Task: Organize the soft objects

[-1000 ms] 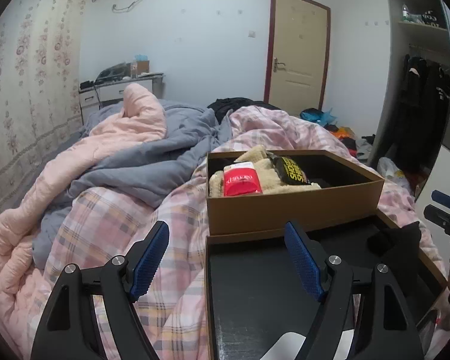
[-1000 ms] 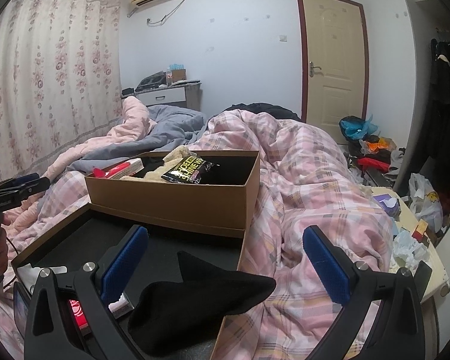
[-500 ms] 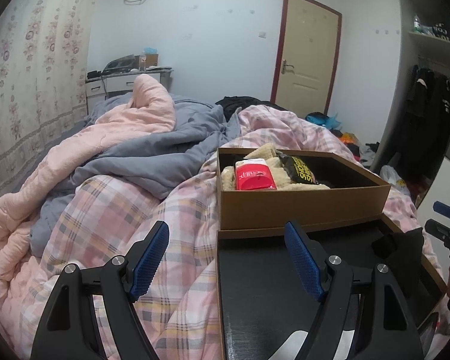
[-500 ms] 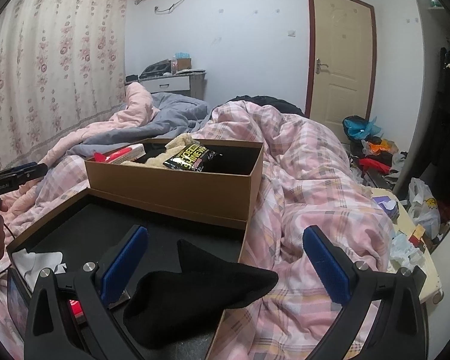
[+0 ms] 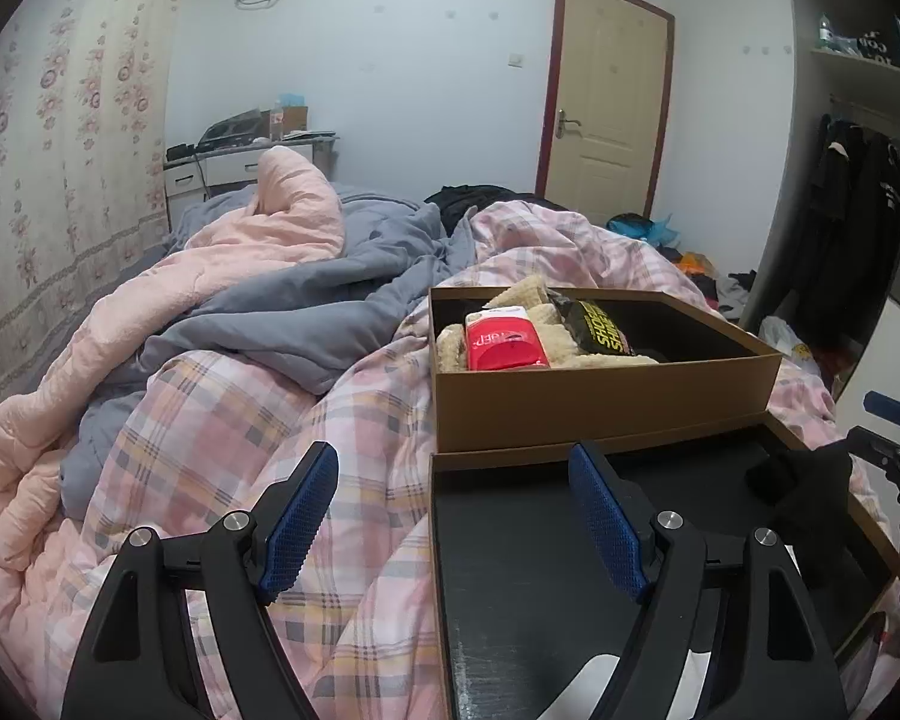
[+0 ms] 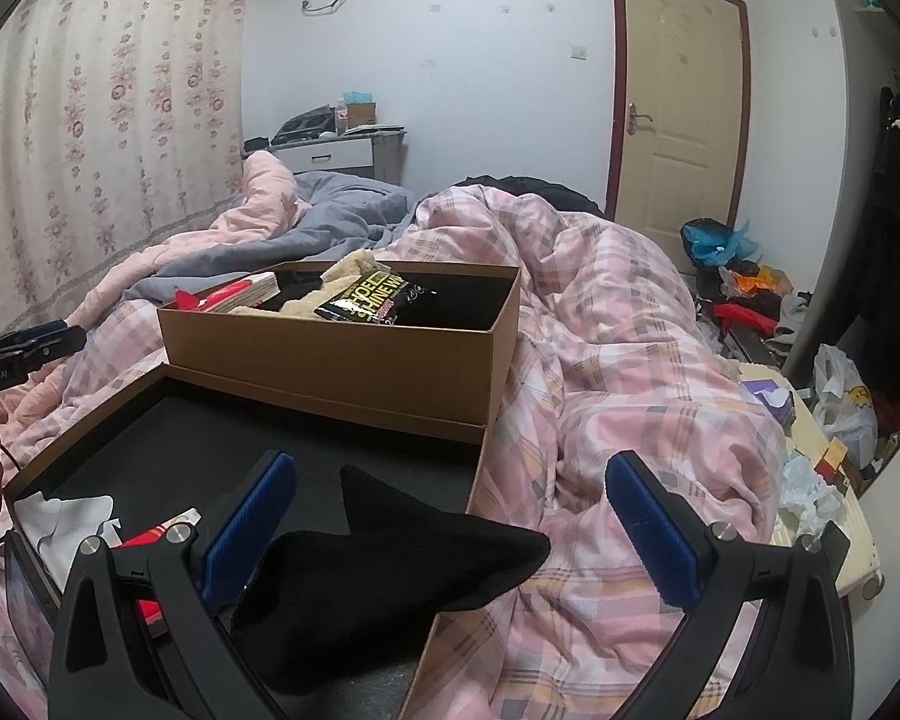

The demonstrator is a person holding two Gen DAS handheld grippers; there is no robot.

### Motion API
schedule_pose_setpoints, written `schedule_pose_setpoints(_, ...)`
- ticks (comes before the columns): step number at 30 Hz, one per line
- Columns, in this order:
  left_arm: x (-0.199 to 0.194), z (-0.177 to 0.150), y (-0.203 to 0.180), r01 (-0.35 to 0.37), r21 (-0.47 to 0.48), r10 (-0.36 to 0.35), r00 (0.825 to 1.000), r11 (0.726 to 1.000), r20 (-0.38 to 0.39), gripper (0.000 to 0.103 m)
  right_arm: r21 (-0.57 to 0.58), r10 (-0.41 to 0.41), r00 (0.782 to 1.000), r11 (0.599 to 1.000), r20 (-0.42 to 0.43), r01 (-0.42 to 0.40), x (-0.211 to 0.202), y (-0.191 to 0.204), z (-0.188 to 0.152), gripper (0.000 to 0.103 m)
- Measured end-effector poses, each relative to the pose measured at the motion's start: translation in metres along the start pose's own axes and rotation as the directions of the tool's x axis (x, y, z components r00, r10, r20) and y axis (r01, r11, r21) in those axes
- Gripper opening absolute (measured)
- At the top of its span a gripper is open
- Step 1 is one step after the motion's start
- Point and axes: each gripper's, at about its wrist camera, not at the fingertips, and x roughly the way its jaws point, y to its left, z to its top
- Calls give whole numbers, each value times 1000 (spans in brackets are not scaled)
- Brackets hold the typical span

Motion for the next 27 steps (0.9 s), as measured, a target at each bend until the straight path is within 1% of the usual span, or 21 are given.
schedule_pose_setpoints(10,-2,3,13,-18,-6,19,1000,1000,16,77,-13,-8,1000,1000,2,8,2,3,0,102)
schedule_pose_setpoints(15,-1,3,14,-19,-7,19,1000,1000,14,77,3,-3,1000,1000,-4,3,3,2,1,102)
schedule_pose_setpoints(19,1,2,11,-18,8,18,1000,1000,9,77,-16,12,999,1000,-32,-12,6,4,-1,102)
schedule_pose_setpoints(23,2,1,7,-22,27,22,1000,999,6,77,-9,37,998,999,-58,-37,9,2,-3,102)
schedule_pose_setpoints(24,2,0,6,-22,29,22,1000,999,6,77,-13,41,997,999,-67,-42,10,3,-4,100)
schedule_pose_setpoints(25,3,0,5,-21,31,21,1000,999,5,77,-20,41,996,999,-78,-43,11,4,-5,93)
schedule_pose_setpoints(27,3,0,5,-20,34,20,1000,999,3,77,-36,43,994,998,-102,-47,15,8,-6,85)
